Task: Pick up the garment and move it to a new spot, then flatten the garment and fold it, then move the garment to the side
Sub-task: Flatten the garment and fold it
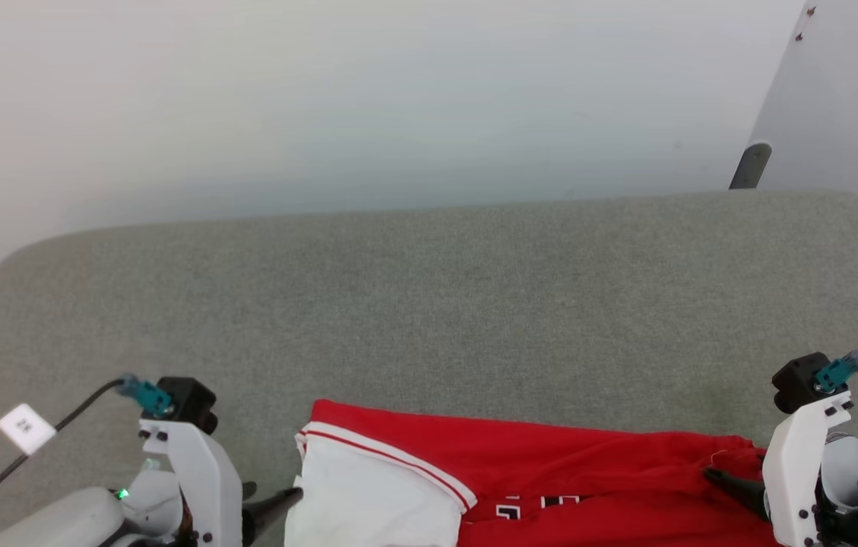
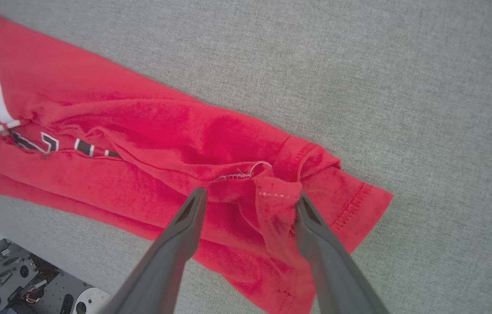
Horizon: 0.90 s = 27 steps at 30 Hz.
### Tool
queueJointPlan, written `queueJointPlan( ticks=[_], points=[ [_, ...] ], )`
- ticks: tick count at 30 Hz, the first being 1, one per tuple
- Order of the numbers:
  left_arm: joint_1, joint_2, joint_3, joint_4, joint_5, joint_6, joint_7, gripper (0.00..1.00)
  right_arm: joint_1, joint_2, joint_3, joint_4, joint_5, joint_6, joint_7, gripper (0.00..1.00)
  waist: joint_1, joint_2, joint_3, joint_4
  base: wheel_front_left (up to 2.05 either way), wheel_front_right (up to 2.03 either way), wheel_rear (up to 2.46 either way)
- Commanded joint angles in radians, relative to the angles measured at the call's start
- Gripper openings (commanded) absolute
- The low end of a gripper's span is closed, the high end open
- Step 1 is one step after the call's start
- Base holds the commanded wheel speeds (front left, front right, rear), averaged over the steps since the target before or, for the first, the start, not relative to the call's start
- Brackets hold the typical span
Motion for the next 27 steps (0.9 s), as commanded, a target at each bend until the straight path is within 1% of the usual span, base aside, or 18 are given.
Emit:
queueJointPlan(
  ticks=[1,4,5,9,12,16,18,20,22,23,25,27],
  points=[
    [0.026,0.002,0.008,0.002,0.017,0.004,-0.038,1.00,0.020,0.009,-0.011,0.000,-0.009,-0.001,-0.004,1.00,0.0000,0.0000,-0.022,-0.001,0.00,0.00,0.00],
    [0.041,0.002,0.025,0.001,0.044,0.000,-0.120,1.00,0.025,0.015,-0.029,-0.012,-0.012,-0.001,-0.024,1.00,0.0000,0.0000,-0.032,0.001,0.00,0.00,0.00],
    [0.041,0.002,0.025,0.001,0.044,0.000,-0.120,1.00,0.025,0.015,-0.029,-0.012,-0.012,-0.001,-0.024,1.00,0.0000,0.0000,-0.032,0.001,0.00,0.00,0.00],
    [0.073,0.000,0.052,0.015,0.090,0.012,-0.260,1.00,0.045,0.020,-0.059,-0.028,-0.020,-0.001,-0.080,1.00,0.0000,0.0000,-0.039,0.003,0.00,0.00,0.00],
    [0.102,-0.004,0.079,0.024,0.127,0.022,-0.388,1.00,0.062,0.025,-0.092,-0.032,-0.023,-0.001,-0.128,1.00,0.0000,0.0000,-0.045,0.007,0.00,0.00,0.00],
    [0.159,-0.005,0.109,0.039,0.168,0.040,-0.555,1.00,0.101,0.024,-0.135,-0.015,-0.023,-0.001,-0.160,1.00,0.0000,0.0000,-0.052,0.017,0.00,0.00,0.00],
    [0.182,-0.010,0.129,0.051,0.195,0.051,-0.612,1.00,0.120,0.023,-0.159,-0.003,-0.025,-0.001,-0.168,1.00,0.0000,0.0000,-0.055,0.025,0.00,0.00,0.00],
    [0.209,-0.018,0.159,0.065,0.240,0.063,-0.639,1.00,0.137,0.018,-0.181,0.012,-0.030,-0.001,-0.170,1.00,0.0000,0.0000,-0.056,0.034,0.00,0.00,0.00],
    [0.243,-0.045,0.228,0.067,0.276,0.076,-0.645,1.00,0.154,0.017,-0.208,0.031,-0.030,-0.001,-0.168,1.00,0.0000,0.0000,-0.058,0.048,0.00,0.00,0.00],
    [0.256,-0.057,0.278,0.063,0.319,0.079,-0.646,1.00,0.159,0.016,-0.219,0.039,-0.032,-0.001,-0.163,1.00,0.0000,0.0000,-0.058,0.055,0.00,0.00,0.00],
    [0.325,-0.101,0.374,0.065,0.382,0.077,-0.645,1.00,0.171,0.019,-0.241,0.057,-0.030,-0.001,-0.153,1.00,0.0000,0.0000,-0.057,0.070,0.00,0.00,0.00],
    [0.378,-0.138,0.485,0.056,0.470,0.076,-0.645,1.00,0.179,0.022,-0.263,0.072,-0.024,-0.001,-0.140,1.00,0.0000,0.0000,-0.055,0.085,0.00,0.00,0.00]
  ],
)
